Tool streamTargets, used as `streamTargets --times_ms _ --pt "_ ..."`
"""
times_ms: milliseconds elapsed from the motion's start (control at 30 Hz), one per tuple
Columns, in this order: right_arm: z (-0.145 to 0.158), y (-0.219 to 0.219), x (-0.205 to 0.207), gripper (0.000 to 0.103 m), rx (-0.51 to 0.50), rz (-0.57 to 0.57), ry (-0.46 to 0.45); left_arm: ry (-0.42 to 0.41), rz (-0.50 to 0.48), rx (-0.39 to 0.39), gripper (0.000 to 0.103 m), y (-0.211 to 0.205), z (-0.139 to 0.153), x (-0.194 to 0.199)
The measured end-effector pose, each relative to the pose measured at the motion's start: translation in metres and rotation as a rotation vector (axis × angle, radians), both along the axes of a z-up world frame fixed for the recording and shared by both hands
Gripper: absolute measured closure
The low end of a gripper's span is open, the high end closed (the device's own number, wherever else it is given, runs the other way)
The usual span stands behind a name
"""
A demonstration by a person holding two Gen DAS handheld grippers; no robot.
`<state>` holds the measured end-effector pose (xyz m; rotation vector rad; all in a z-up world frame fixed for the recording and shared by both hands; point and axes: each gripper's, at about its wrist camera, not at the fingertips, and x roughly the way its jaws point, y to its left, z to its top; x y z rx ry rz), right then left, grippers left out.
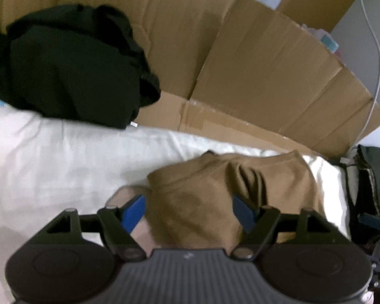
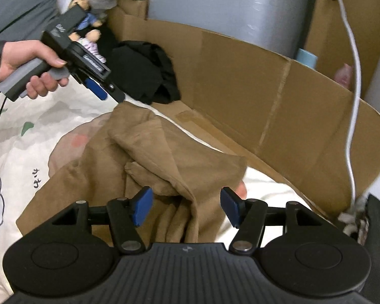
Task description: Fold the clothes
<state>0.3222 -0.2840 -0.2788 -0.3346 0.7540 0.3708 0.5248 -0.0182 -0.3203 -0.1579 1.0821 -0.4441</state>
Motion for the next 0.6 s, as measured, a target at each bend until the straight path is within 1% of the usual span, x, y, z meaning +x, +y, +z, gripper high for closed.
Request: streamTargets --times_ms 100,233,300,367,467,500,567,600 --pt "-0.012 0.015 0.010 0.039 -0.031 0.057 0.011 0.013 0.024 -0.037 0.025 0.010 -0.014 -0.005" --pt "-0.024 0.035 0.019 0.039 -0.070 0.125 0.005 -0.016 0.057 -0.065 0.027 0.021 -0.027 -0.007" --pt "-0.029 0.043 0.026 0.035 -0.096 0.144 0.001 -0.029 0.065 -0.100 0.027 0.026 -0.030 -0.003" --pt "-0.033 0.047 0.031 0.027 -0.106 0.146 0.003 -0.020 0.068 -0.123 0.027 0.028 -0.035 0.002" --pt "-0.039 0.054 0.038 0.026 -0.123 0.168 -0.007 -0.010 0.055 -0.124 0.030 0.025 -0.040 0.010" --pt "-0.041 0.056 0.039 0.026 -0.129 0.176 -0.010 -0.012 0.046 -0.131 0.033 0.023 -0.042 0.013" --pt "-0.046 0.060 0.044 0.027 -0.150 0.180 -0.020 -0.010 0.040 -0.159 0.057 0.023 -0.043 0.017" --pt "-0.047 0.061 0.046 0.027 -0.150 0.183 -0.022 -0.003 0.040 -0.182 0.062 0.023 -0.045 0.021"
